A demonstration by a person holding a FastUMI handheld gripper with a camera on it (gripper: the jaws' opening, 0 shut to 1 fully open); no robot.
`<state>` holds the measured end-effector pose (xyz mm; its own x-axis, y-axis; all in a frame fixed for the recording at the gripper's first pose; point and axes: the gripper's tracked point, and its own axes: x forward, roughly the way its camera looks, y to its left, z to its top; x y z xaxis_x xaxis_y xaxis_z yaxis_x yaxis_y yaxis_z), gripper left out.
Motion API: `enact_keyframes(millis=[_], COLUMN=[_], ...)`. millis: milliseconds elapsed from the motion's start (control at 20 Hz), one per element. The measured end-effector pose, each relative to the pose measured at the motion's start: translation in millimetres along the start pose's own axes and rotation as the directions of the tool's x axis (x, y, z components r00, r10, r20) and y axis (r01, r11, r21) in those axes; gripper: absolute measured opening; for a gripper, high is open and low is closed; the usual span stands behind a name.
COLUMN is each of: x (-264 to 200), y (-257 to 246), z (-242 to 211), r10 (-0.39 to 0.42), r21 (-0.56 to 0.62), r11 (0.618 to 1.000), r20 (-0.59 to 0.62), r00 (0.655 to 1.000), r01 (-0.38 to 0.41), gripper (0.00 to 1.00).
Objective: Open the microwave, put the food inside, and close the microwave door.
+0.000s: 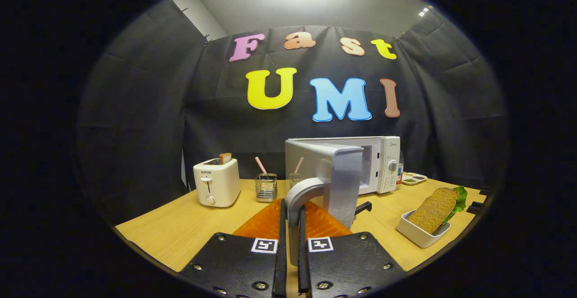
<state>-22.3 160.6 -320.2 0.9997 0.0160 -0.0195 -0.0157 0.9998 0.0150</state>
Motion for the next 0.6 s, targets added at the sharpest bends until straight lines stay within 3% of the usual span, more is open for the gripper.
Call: enact_keyframes(millis=[200,350,450,600], x=[-3.6,-9.5,-16.6,-41.0], y=[33.4,54.5,67.0,98.7], z=[-6.9,-13.6,-21.4,-27.4], r10=[-0.040,0.000,0.061,0.268], r21=[-0.039,-0.078,-0.078,-0.040], r11=[0.998,0.997,0.995,0.962], r20=[0.019,0.023,0.002,-0.045], r00=[0.999,1.000,0.998,0.962], r01=[0.041,0.002,-0.060,-0.269], gripper=[0.10,0.12,0.12,0.13])
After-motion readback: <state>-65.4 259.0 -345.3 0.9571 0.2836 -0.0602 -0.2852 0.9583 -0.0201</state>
